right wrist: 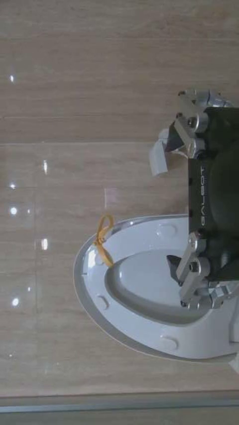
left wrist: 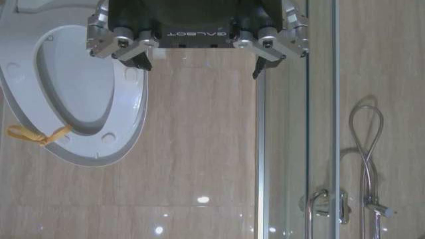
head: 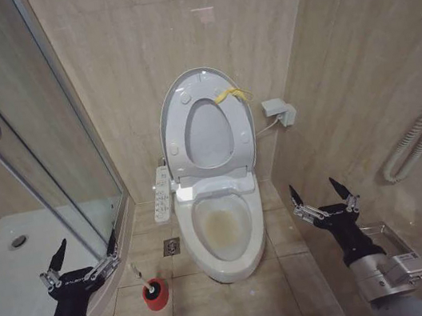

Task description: Open the toilet lid, clean the toilet bowl with a toilet brush, close the toilet lid, and flush.

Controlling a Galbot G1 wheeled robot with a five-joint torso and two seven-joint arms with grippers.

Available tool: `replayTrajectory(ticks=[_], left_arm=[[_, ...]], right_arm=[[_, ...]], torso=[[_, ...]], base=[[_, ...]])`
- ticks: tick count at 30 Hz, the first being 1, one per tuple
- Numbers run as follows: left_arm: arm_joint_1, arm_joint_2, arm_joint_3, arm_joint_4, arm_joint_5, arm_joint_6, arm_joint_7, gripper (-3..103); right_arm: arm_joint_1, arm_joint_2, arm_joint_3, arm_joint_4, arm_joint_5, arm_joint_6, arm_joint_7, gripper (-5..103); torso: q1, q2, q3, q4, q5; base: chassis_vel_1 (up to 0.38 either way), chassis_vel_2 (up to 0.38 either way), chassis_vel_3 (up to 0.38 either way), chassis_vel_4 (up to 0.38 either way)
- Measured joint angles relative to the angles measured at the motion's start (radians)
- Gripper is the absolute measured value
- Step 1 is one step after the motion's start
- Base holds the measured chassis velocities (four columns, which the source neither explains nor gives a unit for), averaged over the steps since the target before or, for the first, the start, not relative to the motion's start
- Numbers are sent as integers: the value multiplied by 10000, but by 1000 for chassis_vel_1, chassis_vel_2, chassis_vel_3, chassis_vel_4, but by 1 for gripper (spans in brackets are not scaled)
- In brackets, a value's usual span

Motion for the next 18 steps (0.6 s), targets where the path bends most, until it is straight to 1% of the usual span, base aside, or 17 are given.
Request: replayTrajectory(ticks=[5, 11, 18], left_arm=[[23, -81, -155, 43, -64, 64, 164, 100], [21, -131, -266, 364, -72, -119, 552, 100], [7, -110, -267, 404, -82, -154, 594, 100]], right_arm=[[0, 0, 0, 0, 0, 0, 0, 100], [0, 0, 0, 0, 0, 0, 0, 100], [0, 0, 0, 1, 0, 0, 0, 100]], torso=[[0, 0, 0, -1, -1], [0, 0, 0, 0, -1], [0, 0, 0, 0, -1]], base=[[0, 0, 0, 0], [0, 0, 0, 0], [0, 0, 0, 0]])
